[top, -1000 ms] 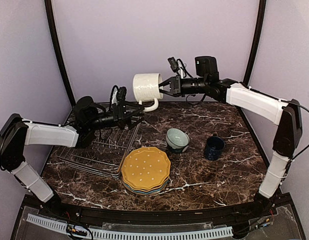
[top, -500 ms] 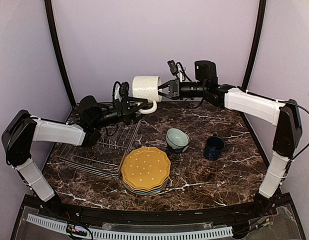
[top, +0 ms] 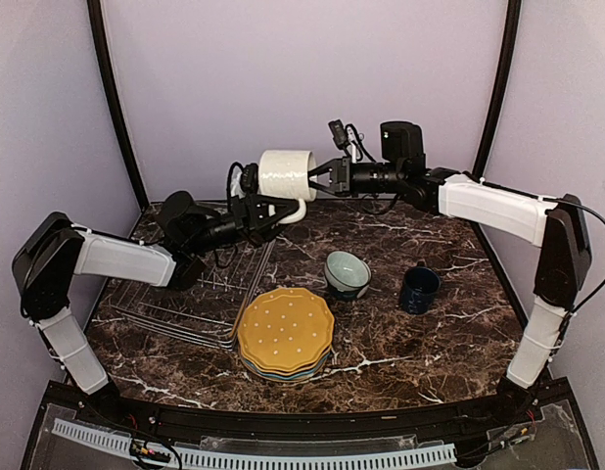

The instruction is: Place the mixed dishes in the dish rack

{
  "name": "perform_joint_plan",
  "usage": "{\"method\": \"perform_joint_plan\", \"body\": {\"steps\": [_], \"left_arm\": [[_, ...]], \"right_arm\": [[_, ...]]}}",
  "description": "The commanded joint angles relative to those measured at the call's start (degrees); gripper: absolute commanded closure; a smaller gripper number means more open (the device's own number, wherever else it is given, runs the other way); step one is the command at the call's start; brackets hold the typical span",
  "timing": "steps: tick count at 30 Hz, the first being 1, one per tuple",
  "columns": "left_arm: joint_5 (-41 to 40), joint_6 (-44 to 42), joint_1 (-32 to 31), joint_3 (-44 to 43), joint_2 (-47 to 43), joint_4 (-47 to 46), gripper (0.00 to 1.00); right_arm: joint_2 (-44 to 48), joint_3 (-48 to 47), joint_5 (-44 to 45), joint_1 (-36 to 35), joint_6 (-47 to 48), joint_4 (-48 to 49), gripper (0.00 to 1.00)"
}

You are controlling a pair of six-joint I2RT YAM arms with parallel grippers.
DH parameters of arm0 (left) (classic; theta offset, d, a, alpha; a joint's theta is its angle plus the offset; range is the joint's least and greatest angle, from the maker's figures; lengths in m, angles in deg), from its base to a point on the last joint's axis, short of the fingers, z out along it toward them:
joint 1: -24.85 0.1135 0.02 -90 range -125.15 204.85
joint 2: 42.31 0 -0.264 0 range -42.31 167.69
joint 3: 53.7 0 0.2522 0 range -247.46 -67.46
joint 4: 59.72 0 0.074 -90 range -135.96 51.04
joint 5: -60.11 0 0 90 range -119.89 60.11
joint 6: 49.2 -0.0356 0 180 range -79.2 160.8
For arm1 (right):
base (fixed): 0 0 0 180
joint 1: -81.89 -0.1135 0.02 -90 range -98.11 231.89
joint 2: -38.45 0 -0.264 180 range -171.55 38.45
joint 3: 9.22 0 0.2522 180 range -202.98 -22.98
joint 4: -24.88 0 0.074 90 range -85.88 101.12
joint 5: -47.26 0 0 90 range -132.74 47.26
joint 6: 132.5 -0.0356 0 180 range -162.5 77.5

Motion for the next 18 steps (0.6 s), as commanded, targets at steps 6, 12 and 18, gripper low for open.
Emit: {"method": "perform_joint_plan", "body": {"steps": [6, 12, 18], "left_arm": [[0.01, 2.26, -0.38, -1.32, 0.92, -5.74, 0.96], [-0.07, 3.01, -0.41, -1.41, 0.24, -6.92, 0.99], [-0.17, 2.47, 0.31, -0.68, -1.90, -5.72, 0.99]], "right_arm": [[3.27, 1.13, 0.07, -0.86, 1.03, 7.52, 1.00], [4.39, 3.28, -0.07, -0.86, 2.45, 7.96, 1.00], [4.22, 2.67, -0.13, -0.73, 3.32, 5.39, 0.73]]}}
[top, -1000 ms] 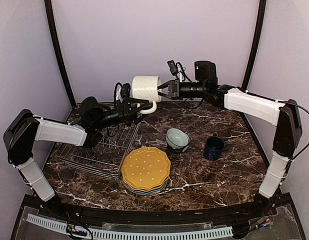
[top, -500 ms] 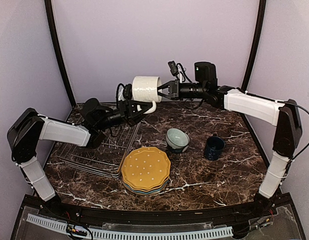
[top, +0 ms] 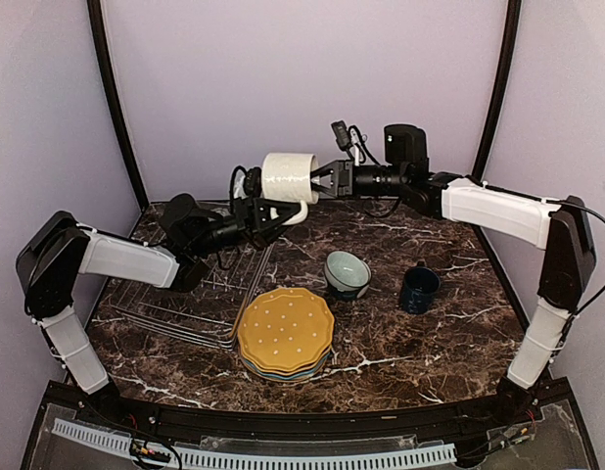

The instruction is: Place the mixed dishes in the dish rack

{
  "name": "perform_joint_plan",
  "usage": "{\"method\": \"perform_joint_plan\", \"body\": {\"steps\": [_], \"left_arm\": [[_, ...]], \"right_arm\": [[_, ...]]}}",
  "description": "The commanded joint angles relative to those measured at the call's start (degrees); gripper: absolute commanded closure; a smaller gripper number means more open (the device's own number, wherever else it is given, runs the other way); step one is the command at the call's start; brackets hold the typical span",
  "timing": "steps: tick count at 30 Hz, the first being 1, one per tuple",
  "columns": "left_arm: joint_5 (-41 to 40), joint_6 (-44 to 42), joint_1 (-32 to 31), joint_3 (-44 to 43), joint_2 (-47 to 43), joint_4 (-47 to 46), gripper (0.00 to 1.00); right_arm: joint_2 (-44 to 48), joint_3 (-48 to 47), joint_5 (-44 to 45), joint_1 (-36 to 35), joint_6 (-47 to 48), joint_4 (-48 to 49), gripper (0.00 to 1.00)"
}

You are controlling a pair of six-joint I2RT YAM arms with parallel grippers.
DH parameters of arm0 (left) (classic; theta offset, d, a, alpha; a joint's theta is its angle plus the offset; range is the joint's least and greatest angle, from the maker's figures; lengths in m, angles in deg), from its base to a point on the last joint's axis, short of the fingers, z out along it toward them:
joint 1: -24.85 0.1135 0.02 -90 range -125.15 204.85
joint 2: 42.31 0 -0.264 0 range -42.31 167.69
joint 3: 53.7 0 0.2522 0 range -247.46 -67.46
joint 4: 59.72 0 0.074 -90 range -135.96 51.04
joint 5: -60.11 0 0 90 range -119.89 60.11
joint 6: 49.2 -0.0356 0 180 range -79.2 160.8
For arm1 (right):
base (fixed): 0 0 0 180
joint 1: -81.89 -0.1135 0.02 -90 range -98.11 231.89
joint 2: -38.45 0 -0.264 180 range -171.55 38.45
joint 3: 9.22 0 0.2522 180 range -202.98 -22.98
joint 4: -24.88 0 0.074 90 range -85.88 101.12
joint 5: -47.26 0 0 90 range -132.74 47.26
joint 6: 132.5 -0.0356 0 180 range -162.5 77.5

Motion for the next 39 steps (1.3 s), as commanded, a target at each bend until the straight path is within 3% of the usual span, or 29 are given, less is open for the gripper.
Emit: {"method": "perform_joint_plan", "body": {"steps": [1, 5, 9, 12, 16, 19, 23, 28, 39], "left_arm": [[-0.12, 0.03, 0.67, -0.27, -3.58, -3.41, 0.99], [-0.69, -1.24, 2.47, 1.58, -6.26, -1.18, 0.99], [-0.93, -4.31, 5.24, 4.00, -11.38, 4.06, 0.99], [-0.79, -10.53, 8.25, 5.17, -15.53, 14.76, 0.99], [-4.45, -26.83, 11.23, 3.17, -22.81, 39.47, 0.99], [-13.21, -42.34, 11.77, -2.88, -25.81, 63.18, 0.99], [-22.84, -52.31, 11.83, -9.22, -24.37, 79.39, 0.99], [-31.34, -59.56, 11.83, -13.86, -19.61, 88.05, 0.99], [-36.93, -67.12, 11.83, -18.99, -7.46, 91.44, 0.99]], "right_arm": [[2.55, -0.53, -0.71, -0.75, 1.97, 2.43, 0.67], [2.80, -0.86, 0.31, -0.68, 3.01, 0.71, 0.51], [3.44, -1.31, 2.24, -0.35, 4.63, -2.11, 0.45], [4.15, -1.07, 3.64, 0.15, 5.76, -4.14, 0.45], [5.43, 0.64, 4.71, 0.99, 6.59, -5.05, 0.44], [6.16, 2.22, 5.01, 1.32, 6.79, -5.23, 0.44], [6.39, 3.71, 5.08, 1.45, 6.71, -5.31, 0.45], [7.02, 5.36, 5.70, 1.64, 7.00, -5.81, 0.46], [8.87, 9.31, 6.92, 2.66, 7.65, -6.19, 0.47]]}}
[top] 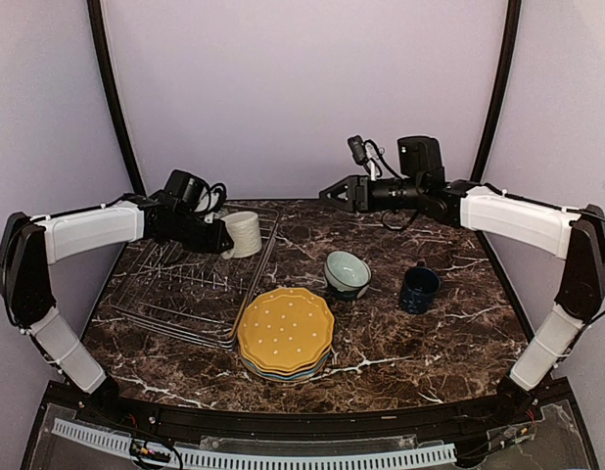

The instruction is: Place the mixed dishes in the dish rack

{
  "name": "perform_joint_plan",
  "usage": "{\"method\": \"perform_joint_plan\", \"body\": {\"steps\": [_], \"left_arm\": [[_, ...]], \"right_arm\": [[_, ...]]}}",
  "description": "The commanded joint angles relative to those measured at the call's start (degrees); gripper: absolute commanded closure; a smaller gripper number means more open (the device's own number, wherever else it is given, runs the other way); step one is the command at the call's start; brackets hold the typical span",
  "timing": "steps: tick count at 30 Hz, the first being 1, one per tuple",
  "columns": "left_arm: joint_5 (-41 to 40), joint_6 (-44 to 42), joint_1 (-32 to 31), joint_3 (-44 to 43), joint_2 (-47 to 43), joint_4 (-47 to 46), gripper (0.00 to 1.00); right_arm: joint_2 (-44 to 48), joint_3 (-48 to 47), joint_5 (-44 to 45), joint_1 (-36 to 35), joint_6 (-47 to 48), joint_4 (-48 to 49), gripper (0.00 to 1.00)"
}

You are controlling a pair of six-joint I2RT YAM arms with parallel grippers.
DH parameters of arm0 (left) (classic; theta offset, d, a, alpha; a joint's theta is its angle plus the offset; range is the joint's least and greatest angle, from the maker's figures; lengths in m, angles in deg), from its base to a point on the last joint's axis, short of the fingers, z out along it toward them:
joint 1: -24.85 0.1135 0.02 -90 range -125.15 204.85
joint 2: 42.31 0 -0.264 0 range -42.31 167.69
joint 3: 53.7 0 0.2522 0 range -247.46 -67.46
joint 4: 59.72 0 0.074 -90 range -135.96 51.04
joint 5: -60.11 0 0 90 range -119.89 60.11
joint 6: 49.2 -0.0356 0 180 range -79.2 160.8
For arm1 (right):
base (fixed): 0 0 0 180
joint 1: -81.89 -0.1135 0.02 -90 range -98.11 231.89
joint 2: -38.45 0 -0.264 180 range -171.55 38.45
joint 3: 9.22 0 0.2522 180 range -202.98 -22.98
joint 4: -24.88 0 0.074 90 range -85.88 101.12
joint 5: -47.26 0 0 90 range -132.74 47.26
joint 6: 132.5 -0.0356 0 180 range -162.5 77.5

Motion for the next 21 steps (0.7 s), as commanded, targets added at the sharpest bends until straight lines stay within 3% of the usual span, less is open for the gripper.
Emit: {"method": "perform_joint_plan", "body": {"steps": [1, 15, 21], "left_arm": [[-3.21, -5.28, -0.08, -3.94, 2.01, -0.91, 0.99], [-6.54, -6.96, -0.33, -4.02, 8.02, -5.52, 0.99], [-9.60, -8.80, -1.95, -0.13, 9.10, -8.27, 0.99]], "right_arm": [[2.48, 1.86, 1.09, 0.74, 0.83, 0.67, 0.47], [2.49, 4.24, 0.97, 1.71, 0.59, 1.16, 0.48], [1.98, 4.58, 1.02, 1.96, 0.68, 1.24, 0.49]]}}
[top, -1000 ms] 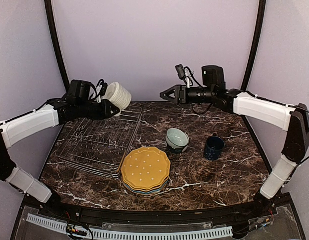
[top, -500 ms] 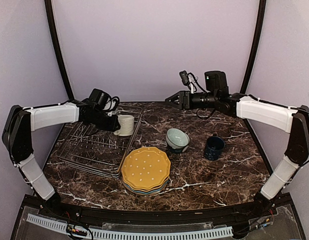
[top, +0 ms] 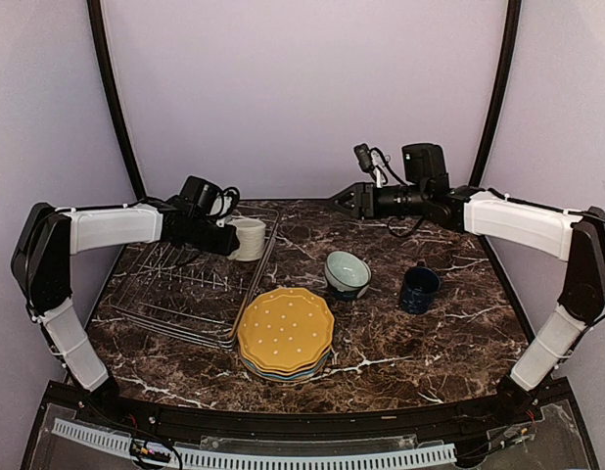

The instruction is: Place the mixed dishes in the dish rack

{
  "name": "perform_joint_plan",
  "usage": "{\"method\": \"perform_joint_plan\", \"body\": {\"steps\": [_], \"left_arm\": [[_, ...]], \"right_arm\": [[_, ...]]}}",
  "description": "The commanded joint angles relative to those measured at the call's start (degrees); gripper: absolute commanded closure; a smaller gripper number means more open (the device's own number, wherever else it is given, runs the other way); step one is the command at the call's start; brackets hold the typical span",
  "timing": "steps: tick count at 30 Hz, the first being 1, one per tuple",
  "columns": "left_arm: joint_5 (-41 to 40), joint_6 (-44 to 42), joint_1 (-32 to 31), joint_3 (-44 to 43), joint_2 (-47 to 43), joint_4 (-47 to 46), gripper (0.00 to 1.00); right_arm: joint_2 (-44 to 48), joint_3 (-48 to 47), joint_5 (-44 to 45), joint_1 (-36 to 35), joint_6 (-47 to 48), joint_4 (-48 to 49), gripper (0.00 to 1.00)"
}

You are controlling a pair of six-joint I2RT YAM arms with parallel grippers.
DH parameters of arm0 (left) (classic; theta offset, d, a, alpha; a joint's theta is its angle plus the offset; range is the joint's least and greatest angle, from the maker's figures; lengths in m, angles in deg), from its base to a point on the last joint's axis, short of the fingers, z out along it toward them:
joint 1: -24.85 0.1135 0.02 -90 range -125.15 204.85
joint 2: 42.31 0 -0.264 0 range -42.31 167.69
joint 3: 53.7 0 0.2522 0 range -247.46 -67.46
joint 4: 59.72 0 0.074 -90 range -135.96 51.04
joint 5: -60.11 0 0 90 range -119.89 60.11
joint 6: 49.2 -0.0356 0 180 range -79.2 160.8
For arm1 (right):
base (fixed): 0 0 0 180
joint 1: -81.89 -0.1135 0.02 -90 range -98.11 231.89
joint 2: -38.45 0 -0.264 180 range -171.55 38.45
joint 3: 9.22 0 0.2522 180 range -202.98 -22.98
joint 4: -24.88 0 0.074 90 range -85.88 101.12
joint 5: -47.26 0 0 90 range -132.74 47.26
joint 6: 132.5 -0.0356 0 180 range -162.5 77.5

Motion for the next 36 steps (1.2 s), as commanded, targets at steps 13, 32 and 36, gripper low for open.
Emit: {"method": "perform_joint_plan", "body": {"steps": [13, 32, 36], "left_arm": [[-4.15, -2.87, -1.56, -0.53, 6.56, -1.91, 0.91], [-1.51, -2.88, -1.56, -5.40, 7.71, 3.84, 0.35], [-0.34, -1.52, -1.56, -3.88, 4.23, 5.24, 0.08]], "right_arm": [[0.63, -3.13, 5.79, 0.65, 3.61, -12.68, 0.49], [9.38, 2.22, 28.84, 8.85, 8.87, -49.44, 0.44], [9.70, 4.79, 30.68, 11.02, 9.50, -51.66, 0.44]]}}
